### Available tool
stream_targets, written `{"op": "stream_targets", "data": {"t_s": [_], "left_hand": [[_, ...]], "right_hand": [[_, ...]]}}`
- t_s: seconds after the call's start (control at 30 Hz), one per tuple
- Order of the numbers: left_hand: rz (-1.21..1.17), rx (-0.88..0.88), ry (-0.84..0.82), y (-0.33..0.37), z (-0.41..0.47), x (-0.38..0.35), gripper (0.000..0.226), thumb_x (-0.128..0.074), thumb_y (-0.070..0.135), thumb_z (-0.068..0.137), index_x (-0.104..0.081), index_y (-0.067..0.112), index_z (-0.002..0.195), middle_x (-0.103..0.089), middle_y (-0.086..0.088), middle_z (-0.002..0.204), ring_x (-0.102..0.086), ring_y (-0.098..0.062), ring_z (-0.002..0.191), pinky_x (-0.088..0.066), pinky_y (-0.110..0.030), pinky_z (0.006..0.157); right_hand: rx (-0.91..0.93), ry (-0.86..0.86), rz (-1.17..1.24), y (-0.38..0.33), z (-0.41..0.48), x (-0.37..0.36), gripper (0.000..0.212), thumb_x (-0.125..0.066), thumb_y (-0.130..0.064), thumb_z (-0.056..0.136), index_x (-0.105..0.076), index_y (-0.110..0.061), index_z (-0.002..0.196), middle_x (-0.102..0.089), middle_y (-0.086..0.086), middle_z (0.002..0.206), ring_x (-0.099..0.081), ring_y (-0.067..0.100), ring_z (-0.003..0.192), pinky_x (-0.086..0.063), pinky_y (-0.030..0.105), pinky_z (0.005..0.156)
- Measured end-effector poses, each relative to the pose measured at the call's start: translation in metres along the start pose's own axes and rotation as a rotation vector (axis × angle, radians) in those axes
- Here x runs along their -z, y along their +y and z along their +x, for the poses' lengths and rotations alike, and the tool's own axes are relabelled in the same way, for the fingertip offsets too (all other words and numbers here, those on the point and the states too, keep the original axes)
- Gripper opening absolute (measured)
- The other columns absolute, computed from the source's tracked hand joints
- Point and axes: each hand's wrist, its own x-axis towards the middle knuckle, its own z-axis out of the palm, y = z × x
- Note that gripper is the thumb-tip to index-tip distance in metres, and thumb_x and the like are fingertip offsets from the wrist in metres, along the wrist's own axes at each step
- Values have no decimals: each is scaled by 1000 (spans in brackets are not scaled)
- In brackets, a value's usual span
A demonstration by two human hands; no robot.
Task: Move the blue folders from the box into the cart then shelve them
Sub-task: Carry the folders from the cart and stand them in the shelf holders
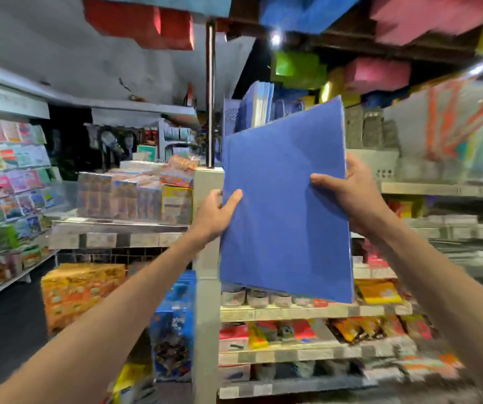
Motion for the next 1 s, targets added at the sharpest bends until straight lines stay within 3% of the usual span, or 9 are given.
{"op": "stream_targets", "data": {"t_s": [0.07, 0.13, 0.23, 0.37, 0.53, 0.67, 0.83, 0.93, 1.0], "left_hand": [[92, -47, -26, 17, 15, -25, 46, -63, 47, 93, -52, 19, 128, -69, 1, 94, -70, -14, 83, -56, -25, 80], [230, -110, -8, 37, 35, -46, 51, -59, 47, 96, -47, 20, 138, -67, 0, 105, -68, -22, 93, -50, -34, 87], [335, -227, 45, 61, 60, -59, 49, -59, 43, 98, -49, 17, 139, -65, -1, 110, -62, -26, 109, -47, -40, 97], [384, -316, 35, 84, 101, -72, 45, -58, 44, 97, -48, 27, 138, -68, -5, 118, -65, -25, 104, -51, -46, 95], [434, -381, 88, 82, 146, -84, 47, -59, 45, 97, -46, 30, 140, -66, -5, 125, -63, -25, 111, -52, -48, 96], [497, -431, 132, 72, 196, -89, 51, -62, 42, 96, -45, 28, 142, -65, -7, 128, -61, -24, 119, -51, -48, 98], [633, -500, 221, 67, 266, -92, 56, -61, 36, 96, -41, 31, 148, -58, -10, 133, -57, -30, 121, -46, -45, 100], [646, -517, 287, 64, 308, -99, 58, -62, 37, 95, -40, 33, 149, -54, -9, 135, -59, -33, 116, -45, -45, 99], [649, -491, 305, 59, 331, -105, 61, -63, 39, 94, -39, 33, 150, -49, -9, 141, -58, -34, 117, -43, -45, 102]], "right_hand": [[74, 60, -89, -6, 16, 26, 36, -73, -13, 72, -62, -25, 104, -72, 13, 106, -71, 29, 92, -58, 53, 81], [130, 134, -159, -11, 36, 52, 35, -72, -18, 67, -58, -27, 98, -71, 7, 104, -70, 25, 93, -58, 48, 81], [202, 249, -178, -15, 61, 74, 36, -70, -13, 68, -56, -20, 101, -68, 2, 98, -64, 16, 84, -53, 36, 76], [260, 382, -178, -19, 98, 93, 35, -70, -8, 73, -56, -17, 103, -66, 2, 99, -62, 16, 84, -52, 34, 74], [340, 438, -295, -25, 150, 92, 34, -68, -8, 78, -56, -9, 109, -65, 8, 102, -63, 26, 90, -53, 39, 76], [397, 453, -294, -20, 206, 79, 32, -64, -5, 78, -56, -6, 109, -64, 12, 96, -56, 22, 77, -44, 28, 63], [423, 497, -258, -13, 278, 66, 32, -63, -6, 77, -56, -5, 108, -66, 15, 97, -61, 31, 85, -45, 31, 65], [460, 508, -248, -8, 319, 59, 34, -62, -6, 78, -56, -5, 112, -66, 9, 97, -57, 14, 72, -39, 10, 52], [466, 501, -237, -3, 342, 52, 36, -62, -5, 80, -56, -5, 115, -64, 7, 99, -54, 9, 70, -36, 4, 50]]}}
